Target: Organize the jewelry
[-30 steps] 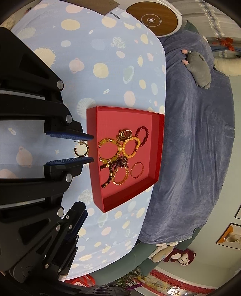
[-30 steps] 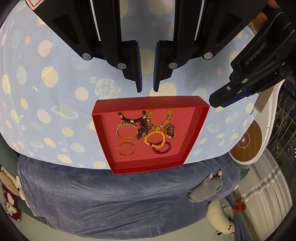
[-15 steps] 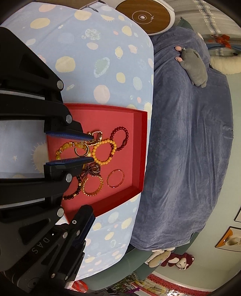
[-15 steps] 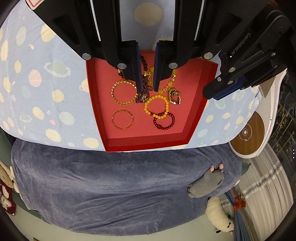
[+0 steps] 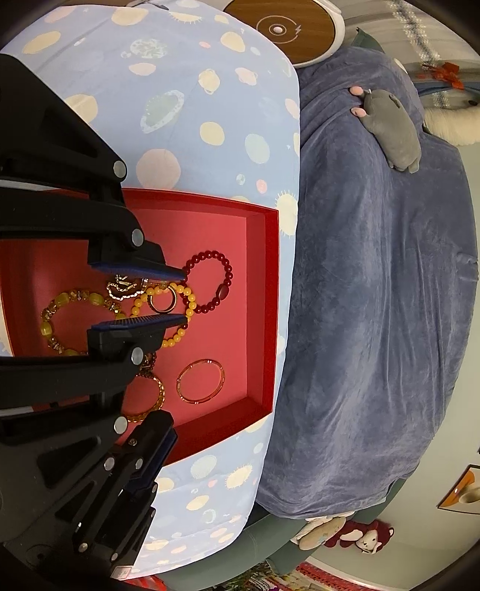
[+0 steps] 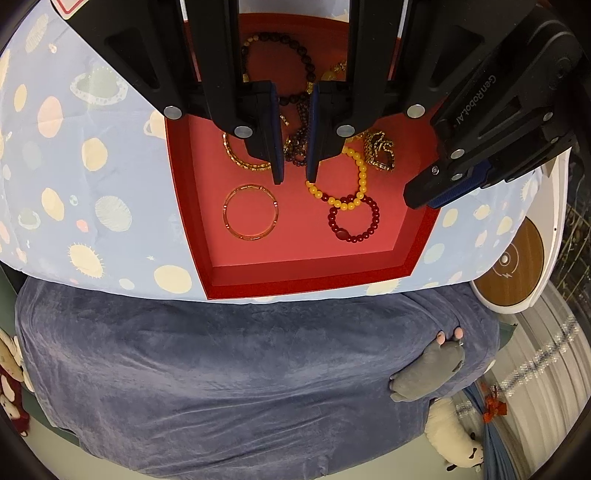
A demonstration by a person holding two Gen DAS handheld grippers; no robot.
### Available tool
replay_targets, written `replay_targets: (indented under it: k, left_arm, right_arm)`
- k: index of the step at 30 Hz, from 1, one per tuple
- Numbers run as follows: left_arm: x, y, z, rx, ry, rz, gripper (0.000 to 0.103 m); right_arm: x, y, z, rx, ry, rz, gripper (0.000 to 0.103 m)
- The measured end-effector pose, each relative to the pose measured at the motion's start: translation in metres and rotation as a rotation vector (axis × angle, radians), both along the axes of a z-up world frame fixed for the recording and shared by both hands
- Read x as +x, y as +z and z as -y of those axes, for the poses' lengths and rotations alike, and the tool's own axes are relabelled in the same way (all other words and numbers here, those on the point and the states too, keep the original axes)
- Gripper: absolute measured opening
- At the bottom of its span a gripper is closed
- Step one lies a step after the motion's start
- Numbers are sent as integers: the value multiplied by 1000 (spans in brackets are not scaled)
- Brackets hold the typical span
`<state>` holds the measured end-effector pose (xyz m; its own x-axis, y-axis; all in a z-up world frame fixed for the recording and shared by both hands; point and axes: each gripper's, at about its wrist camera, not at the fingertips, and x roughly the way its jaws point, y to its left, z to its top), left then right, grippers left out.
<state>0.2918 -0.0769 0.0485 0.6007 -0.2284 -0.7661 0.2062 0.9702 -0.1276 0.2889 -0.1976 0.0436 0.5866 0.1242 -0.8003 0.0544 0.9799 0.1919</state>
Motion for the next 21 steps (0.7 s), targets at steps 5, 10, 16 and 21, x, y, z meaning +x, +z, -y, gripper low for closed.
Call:
replay_targets:
  k: [5, 10, 16, 21]
  left_arm:
    - [5, -8, 0, 19, 22, -15, 41]
    - [5, -13, -2, 31, 33, -20, 52]
    - [1, -14, -8, 27, 44, -23, 56]
    - [-3, -14, -11, 21, 44, -29, 56]
  right_arm:
    - [8, -8, 0, -10, -6, -18, 11]
    - [10, -14, 4, -19, -21, -27, 23]
    - [8, -15, 6, -24, -26, -26, 33]
    - [3, -15, 4, -23, -24, -28, 33]
